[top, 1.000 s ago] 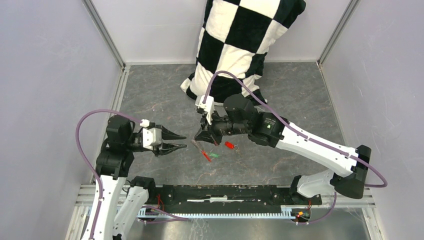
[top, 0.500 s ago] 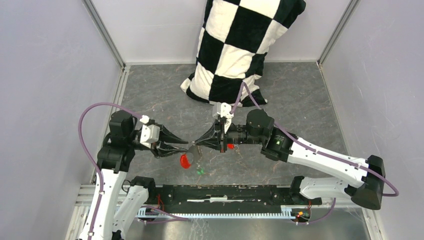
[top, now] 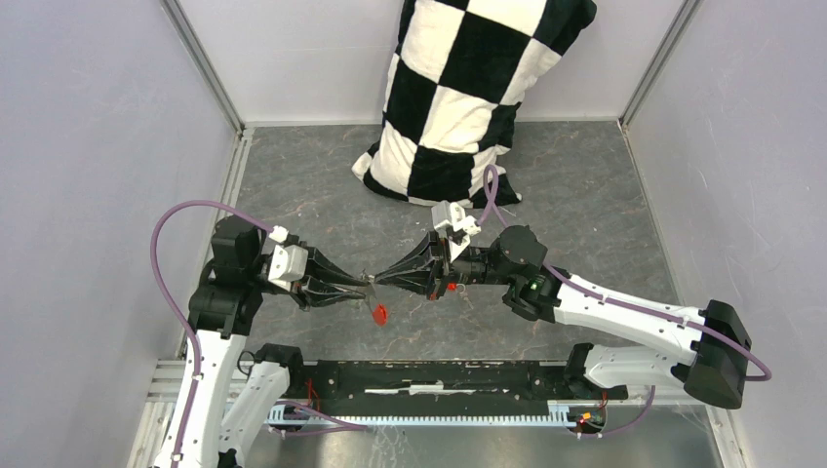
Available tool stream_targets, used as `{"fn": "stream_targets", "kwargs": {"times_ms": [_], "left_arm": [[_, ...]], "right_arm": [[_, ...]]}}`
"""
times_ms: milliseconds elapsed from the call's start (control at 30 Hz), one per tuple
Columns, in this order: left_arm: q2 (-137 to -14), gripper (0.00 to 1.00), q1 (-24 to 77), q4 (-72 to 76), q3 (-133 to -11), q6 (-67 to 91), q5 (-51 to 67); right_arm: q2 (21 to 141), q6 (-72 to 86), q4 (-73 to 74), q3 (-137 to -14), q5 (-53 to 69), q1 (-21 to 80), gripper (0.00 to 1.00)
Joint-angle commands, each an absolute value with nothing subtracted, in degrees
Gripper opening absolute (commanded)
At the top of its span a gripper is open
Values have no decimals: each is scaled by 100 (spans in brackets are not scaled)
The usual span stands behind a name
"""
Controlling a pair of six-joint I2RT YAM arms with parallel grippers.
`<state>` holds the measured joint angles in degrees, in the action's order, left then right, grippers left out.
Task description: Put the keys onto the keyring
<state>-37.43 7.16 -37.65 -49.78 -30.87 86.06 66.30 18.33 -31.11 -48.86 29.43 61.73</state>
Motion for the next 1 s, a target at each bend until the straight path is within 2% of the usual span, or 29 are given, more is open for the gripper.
{"fn": "stream_targets", "kwargs": {"times_ms": [0, 567, 967], "left_arm": [[-3709, 30, 725, -3754, -5176, -2874, 8868], [-3796, 32, 721, -4028, -5453, -2839, 9241], [-3804, 18, 722, -4043, -5471, -2856, 9262]], "right_arm": [[6637, 2021, -4062, -4816, 3198, 6148, 1], [7147, 2224, -4956, -4737, 3466, 6170, 1], [7203, 1764, -4658, -4772, 3359, 6298, 1]]}}
